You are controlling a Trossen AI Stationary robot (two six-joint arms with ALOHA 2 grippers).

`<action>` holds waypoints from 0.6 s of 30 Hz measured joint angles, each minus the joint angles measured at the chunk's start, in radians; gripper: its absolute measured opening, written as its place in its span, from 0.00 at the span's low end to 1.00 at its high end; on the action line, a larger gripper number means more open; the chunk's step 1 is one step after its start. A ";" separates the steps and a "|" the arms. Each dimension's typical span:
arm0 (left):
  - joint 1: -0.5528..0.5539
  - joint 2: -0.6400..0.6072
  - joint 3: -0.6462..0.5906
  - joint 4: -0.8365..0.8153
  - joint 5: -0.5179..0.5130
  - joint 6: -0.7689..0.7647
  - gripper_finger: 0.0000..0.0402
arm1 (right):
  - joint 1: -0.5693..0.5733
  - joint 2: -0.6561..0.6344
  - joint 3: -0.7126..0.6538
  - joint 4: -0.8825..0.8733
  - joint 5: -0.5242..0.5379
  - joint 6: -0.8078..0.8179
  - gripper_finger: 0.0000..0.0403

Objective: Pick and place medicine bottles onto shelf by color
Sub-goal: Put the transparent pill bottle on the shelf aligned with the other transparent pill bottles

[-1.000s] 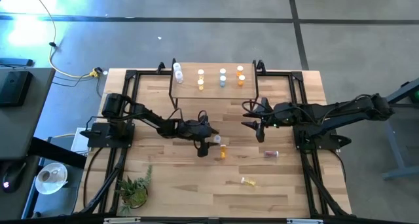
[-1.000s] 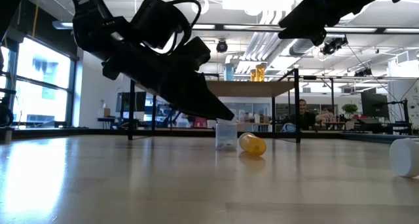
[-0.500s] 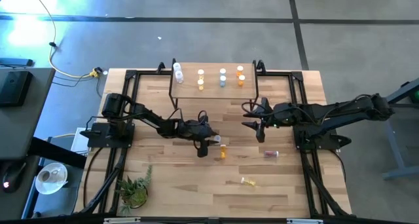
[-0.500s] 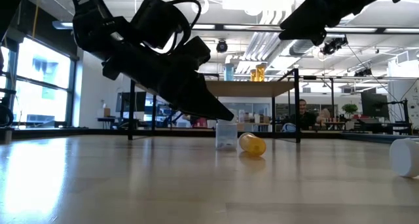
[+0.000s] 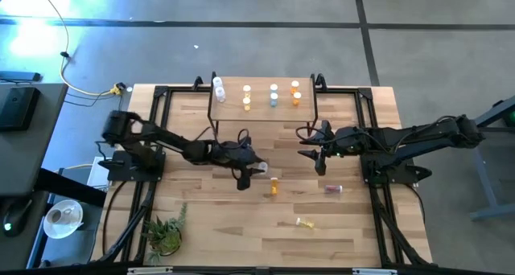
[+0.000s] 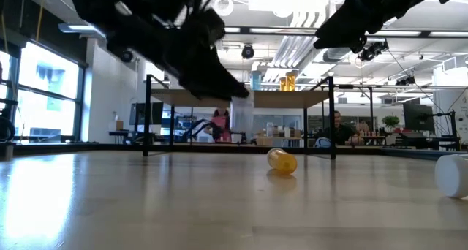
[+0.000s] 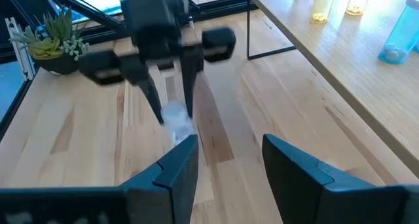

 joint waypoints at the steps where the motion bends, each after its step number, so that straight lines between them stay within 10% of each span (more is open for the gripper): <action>1: 0.000 -0.027 0.000 -0.028 -0.001 0.006 0.33 | 0.000 0.000 0.000 0.000 0.000 0.000 0.40; 11: 0.001 -0.362 0.001 -0.301 -0.053 0.042 0.34 | 0.000 0.000 0.000 0.000 0.000 0.000 0.40; 18: 0.001 -0.591 0.001 -0.536 -0.348 0.060 0.34 | 0.000 0.000 0.000 -0.009 0.045 -0.001 0.40</action>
